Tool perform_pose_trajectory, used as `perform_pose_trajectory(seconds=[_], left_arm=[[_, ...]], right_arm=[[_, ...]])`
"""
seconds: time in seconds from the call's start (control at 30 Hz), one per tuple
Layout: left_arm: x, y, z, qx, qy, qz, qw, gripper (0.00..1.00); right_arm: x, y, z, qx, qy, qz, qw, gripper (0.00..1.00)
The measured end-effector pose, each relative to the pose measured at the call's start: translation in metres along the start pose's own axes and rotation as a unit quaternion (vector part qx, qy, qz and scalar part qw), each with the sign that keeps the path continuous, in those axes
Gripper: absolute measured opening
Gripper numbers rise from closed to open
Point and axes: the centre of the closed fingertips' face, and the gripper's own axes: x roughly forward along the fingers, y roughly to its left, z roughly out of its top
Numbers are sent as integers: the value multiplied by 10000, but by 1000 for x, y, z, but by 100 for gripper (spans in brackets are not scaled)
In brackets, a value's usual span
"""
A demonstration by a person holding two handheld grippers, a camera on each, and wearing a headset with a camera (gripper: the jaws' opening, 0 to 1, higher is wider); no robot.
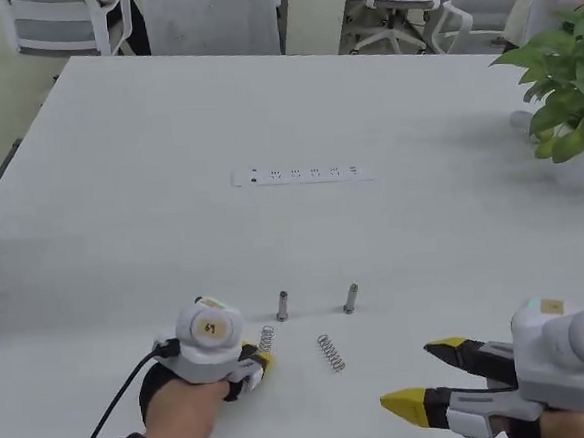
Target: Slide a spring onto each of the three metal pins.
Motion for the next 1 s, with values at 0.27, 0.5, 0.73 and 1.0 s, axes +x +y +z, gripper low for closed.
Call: perform_pose_trajectory(seconds=[0.27,0.5,0.73,1.0], left_arm=[[-3,8,-2,103,77,98,9999,3],[-13,12,-8,254,144,121,9995,3],[-17,18,-13,261,183,159,9994,3],[-14,20,-9,201,178,159,9995,7]], right_arm=[[1,2,-1,12,16,6,10000,62],[3,4,0,-8,15,35,10000,62],[5,7,1,-54,35,79,9999,62],[4,8,-1,-51,72,80,9999,62]])
